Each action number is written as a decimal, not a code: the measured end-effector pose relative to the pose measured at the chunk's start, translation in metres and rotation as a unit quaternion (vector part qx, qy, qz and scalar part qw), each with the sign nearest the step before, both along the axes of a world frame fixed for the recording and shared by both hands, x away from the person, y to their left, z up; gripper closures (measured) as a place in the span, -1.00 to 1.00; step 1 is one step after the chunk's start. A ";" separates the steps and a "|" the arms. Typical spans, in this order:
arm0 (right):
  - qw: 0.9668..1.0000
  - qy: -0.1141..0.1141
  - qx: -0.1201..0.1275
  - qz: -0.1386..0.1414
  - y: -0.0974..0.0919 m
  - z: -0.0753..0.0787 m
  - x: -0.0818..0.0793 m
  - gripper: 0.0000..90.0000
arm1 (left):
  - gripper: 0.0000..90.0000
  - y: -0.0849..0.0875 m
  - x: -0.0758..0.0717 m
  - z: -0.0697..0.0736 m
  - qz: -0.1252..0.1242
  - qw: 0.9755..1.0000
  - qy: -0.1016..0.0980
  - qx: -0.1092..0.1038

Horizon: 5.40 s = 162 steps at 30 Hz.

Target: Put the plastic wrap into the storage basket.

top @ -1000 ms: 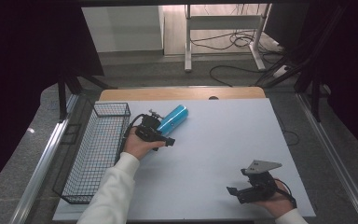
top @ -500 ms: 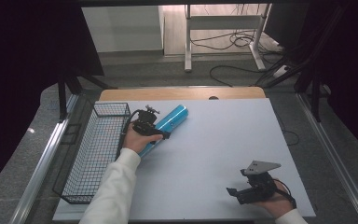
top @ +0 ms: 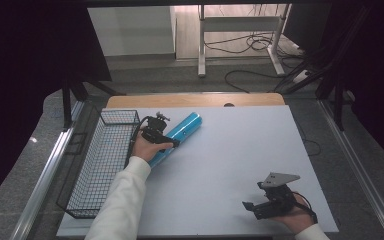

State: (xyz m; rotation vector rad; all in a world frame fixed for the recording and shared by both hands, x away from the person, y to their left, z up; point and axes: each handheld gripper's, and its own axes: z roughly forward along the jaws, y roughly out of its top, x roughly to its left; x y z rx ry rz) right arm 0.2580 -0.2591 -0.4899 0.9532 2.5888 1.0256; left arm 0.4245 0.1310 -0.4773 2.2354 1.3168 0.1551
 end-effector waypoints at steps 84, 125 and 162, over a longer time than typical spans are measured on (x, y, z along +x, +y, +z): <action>1.000 -0.005 0.002 -0.005 -0.002 0.002 -0.001 -0.70 | -0.31 0.021 -0.051 0.068 -0.037 0.995 0.050 -0.075; 1.000 0.001 -0.004 -0.014 -0.001 0.000 0.000 -0.70 | -0.31 0.143 -0.124 0.108 0.056 0.994 -0.016 -0.089; 1.000 0.004 -0.015 -0.019 -0.002 -0.003 0.002 -0.70 | -0.31 0.181 -0.098 0.027 0.194 0.980 0.048 -0.005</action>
